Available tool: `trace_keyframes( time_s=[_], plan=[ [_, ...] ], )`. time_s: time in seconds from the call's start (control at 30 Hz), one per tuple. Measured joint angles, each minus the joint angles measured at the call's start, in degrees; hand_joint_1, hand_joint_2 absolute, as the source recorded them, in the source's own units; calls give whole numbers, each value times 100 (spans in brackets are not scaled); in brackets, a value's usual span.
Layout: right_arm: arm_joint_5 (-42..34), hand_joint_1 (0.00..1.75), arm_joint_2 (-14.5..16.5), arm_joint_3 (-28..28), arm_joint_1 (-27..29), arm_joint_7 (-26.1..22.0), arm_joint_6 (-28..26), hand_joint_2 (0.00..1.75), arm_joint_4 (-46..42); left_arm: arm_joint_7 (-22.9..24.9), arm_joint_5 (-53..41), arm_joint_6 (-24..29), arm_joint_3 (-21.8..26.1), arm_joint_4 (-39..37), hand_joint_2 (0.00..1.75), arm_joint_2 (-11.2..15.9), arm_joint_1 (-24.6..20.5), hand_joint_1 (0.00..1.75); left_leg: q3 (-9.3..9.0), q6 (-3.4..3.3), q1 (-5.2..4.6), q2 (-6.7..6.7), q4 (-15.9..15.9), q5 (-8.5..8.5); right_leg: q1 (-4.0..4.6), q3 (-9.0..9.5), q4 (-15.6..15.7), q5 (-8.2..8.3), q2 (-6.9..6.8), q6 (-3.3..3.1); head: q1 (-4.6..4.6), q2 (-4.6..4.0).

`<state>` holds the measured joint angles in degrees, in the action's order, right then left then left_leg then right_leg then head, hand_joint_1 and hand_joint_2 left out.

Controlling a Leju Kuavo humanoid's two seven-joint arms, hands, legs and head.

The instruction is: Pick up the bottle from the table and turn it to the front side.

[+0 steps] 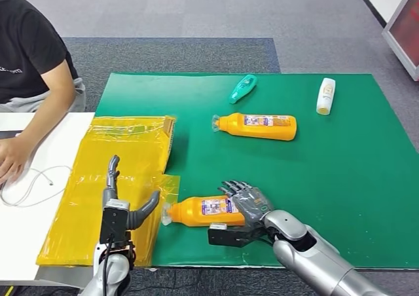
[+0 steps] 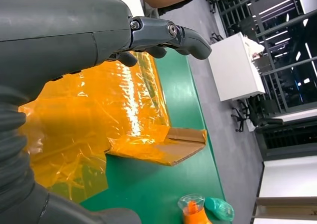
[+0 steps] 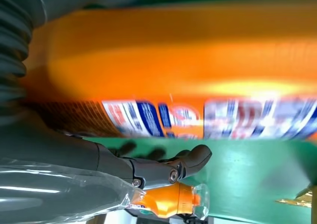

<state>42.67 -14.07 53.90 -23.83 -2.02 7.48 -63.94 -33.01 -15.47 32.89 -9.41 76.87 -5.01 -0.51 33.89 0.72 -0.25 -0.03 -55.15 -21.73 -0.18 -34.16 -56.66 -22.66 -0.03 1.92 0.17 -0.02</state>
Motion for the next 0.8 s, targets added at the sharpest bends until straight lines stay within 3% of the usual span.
trace_keyframes(
  time_s=[0.5,0.8],
  plan=[
    [363,175,200,31,-99,73,-345,175,443,1,-101,27,18,-34,175,75,-14,0,-30,-1,0,0,0,0,0,26,2,2,3,-1,0,0],
    [381,175,498,-308,147,-388,-1398,175,709,62,-191,30,26,19,175,57,-13,0,-23,7,4,4,0,6,4,23,2,14,10,-5,0,0]
  ],
)
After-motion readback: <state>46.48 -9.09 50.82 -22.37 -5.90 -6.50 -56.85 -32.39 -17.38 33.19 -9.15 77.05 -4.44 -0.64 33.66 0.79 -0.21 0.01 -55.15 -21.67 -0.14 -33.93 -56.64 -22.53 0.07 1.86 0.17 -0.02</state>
